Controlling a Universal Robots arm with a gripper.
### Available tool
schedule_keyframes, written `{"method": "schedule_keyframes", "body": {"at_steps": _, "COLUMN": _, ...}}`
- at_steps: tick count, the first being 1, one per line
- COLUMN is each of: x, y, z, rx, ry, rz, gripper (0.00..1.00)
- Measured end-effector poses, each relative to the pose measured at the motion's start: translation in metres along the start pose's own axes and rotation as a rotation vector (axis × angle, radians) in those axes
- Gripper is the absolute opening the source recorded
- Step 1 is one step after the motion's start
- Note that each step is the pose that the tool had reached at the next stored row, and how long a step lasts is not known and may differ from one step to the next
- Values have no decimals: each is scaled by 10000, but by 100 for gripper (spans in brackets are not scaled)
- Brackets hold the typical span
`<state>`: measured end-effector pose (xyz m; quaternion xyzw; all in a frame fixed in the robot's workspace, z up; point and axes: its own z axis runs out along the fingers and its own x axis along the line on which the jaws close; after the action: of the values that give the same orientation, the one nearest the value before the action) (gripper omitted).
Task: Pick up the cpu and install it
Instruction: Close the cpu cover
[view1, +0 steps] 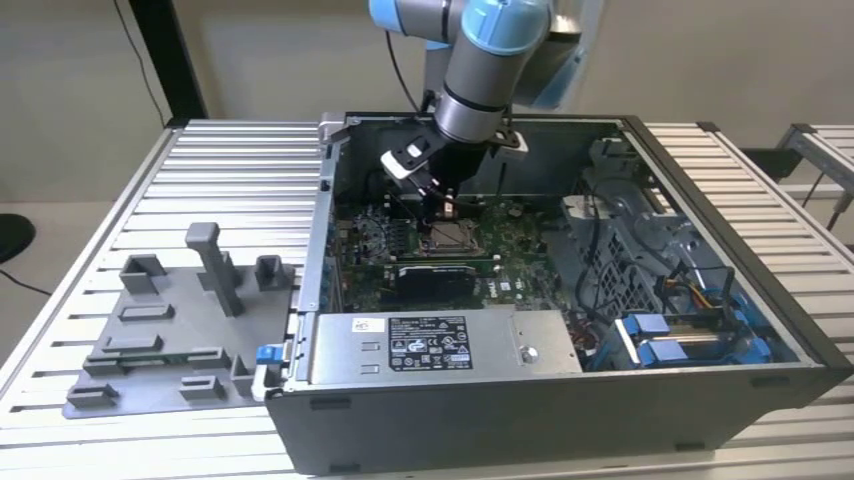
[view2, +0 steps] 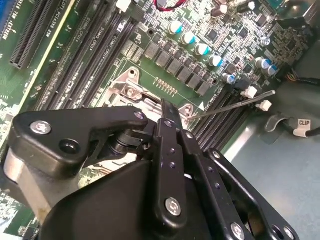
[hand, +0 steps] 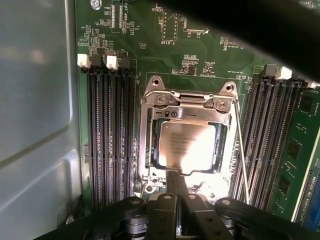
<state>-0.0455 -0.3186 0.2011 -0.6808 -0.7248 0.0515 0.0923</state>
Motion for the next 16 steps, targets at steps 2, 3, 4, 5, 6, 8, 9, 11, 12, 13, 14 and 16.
{"method": "schedule_keyframes", "body": {"at_steps": 2, "x": 0, "y": -2, "z": 2, "rx": 0, "ry": 8, "rz": -1, "gripper": 0}}
{"method": "schedule_keyframes", "body": {"at_steps": 3, "x": -1, "y": -3, "z": -2, "rx": 1, "ry": 14, "rz": -2, "gripper": 0}}
{"method": "schedule_keyframes", "body": {"at_steps": 4, "x": 1, "y": -6, "z": -15, "rx": -1, "ry": 25, "rz": -4, "gripper": 0}}
{"method": "schedule_keyframes", "body": {"at_steps": 5, "x": 2, "y": -11, "z": -38, "rx": -2, "ry": 32, "rz": -6, "gripper": 0}}
{"method": "schedule_keyframes", "body": {"at_steps": 6, "x": 5, "y": -18, "z": -74, "rx": -2, "ry": 37, "rz": -6, "gripper": 0}}
{"method": "schedule_keyframes", "body": {"at_steps": 8, "x": 10, "y": -35, "z": -159, "rx": -1, "ry": 37, "rz": -6, "gripper": 0}}
{"method": "schedule_keyframes", "body": {"at_steps": 9, "x": 13, "y": -43, "z": -197, "rx": -2, "ry": 38, "rz": -7, "gripper": 0}}
{"method": "schedule_keyframes", "body": {"at_steps": 11, "x": 16, "y": -56, "z": -245, "rx": -2, "ry": 37, "rz": -8, "gripper": 0}}
{"method": "schedule_keyframes", "body": {"at_steps": 12, "x": 18, "y": -62, "z": -262, "rx": -2, "ry": 37, "rz": -7, "gripper": 0}}
{"method": "schedule_keyframes", "body": {"at_steps": 13, "x": 19, "y": -69, "z": -277, "rx": -3, "ry": 37, "rz": -7, "gripper": 0}}
{"method": "schedule_keyframes", "body": {"at_steps": 14, "x": 20, "y": -79, "z": -290, "rx": -2, "ry": 36, "rz": -7, "gripper": 0}}
{"method": "schedule_keyframes", "body": {"at_steps": 16, "x": 22, "y": -102, "z": -300, "rx": -8, "ry": 37, "rz": -7, "gripper": 0}}
